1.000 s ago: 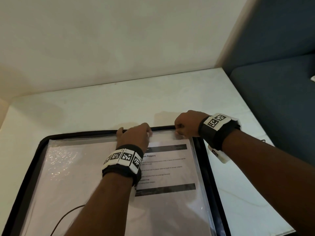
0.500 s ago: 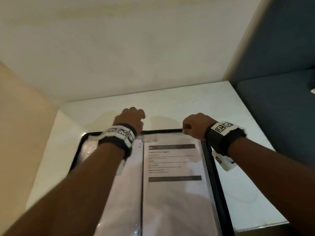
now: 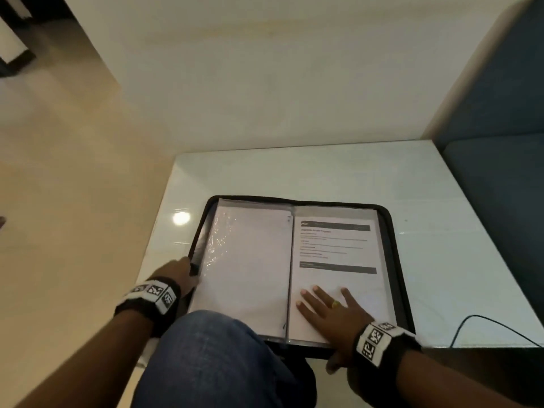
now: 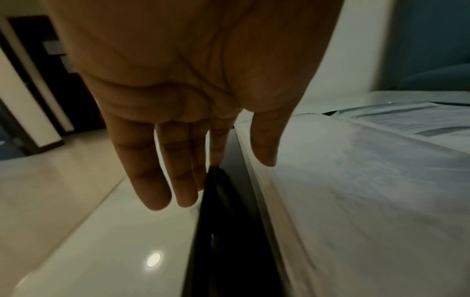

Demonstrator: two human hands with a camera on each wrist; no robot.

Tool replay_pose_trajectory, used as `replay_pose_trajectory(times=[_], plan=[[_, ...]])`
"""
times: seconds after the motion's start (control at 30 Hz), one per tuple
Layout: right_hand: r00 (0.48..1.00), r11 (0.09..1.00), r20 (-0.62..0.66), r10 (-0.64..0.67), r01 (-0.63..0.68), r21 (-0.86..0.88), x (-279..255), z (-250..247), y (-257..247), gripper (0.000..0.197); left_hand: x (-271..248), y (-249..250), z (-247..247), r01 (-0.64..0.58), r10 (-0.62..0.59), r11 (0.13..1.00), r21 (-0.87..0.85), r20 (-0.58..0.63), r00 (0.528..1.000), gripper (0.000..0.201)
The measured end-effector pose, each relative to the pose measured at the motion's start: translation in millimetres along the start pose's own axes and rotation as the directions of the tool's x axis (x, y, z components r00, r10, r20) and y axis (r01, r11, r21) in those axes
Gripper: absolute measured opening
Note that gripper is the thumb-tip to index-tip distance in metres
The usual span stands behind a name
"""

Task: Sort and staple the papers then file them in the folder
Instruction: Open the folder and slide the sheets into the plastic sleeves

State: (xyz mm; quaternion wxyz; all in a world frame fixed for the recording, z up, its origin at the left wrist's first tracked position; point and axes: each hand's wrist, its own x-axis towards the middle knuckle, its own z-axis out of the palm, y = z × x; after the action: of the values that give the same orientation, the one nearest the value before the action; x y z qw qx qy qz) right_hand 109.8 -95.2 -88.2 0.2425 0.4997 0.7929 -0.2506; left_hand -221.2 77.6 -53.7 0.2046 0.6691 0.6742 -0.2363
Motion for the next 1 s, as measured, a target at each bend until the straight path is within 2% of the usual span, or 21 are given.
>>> replay_pose_trajectory(times=[0.1,0.17,0.27,0.43,0.53,0.67,0.8,0.93,1.0], plan=[[0.999,0.999,0.025,0.029,-0.028,-0.044,-1,11,-6,0.141,-3,-3,17,0.039,-0.046,0.987,-0.154,-0.043,0.998,0.058],[0.998,0.997,-0.016,0.061,-0.062,-0.049,-1,17,-10,0.138,-1,-5,20,0.059,-0.075,0.976,-0.209,-0.069,0.995,0.060],[0.994,0.995,-0.068,0.085,-0.089,-0.055,-2,23,-11,0.130,6,-10,18,0.074,-0.088,0.968,-0.239,-0.046,0.995,0.061],[0.997,0.997,-0.019,0.080,-0.080,-0.018,1,5,9,0.124,11,-12,3,0.072,-0.095,0.935,-0.346,-0.051,0.994,0.058],[0.997,0.998,0.055,0.052,-0.050,-0.036,11,-16,22,0.123,15,-11,-19,0.011,-0.051,0.943,-0.331,-0.111,0.993,0.035],[0.991,0.992,0.064,0.116,-0.113,-0.052,24,-39,38,0.117,15,1,-62,-0.100,0.020,0.914,-0.393,-0.202,0.979,0.012],[0.982,0.982,0.034,0.187,-0.187,-0.009,24,-45,50,0.109,1,25,-110,-0.132,0.067,0.918,-0.373,-0.184,0.981,0.019],[0.979,0.978,-0.003,0.202,-0.202,0.048,8,-40,52,0.100,-37,64,-154,-0.195,0.168,0.966,-0.169,-0.163,0.972,0.028],[0.974,0.965,-0.078,0.214,-0.198,0.171,-5,-47,53,0.087,-57,85,-170,-0.248,0.218,0.945,-0.214,-0.155,0.963,0.024]])
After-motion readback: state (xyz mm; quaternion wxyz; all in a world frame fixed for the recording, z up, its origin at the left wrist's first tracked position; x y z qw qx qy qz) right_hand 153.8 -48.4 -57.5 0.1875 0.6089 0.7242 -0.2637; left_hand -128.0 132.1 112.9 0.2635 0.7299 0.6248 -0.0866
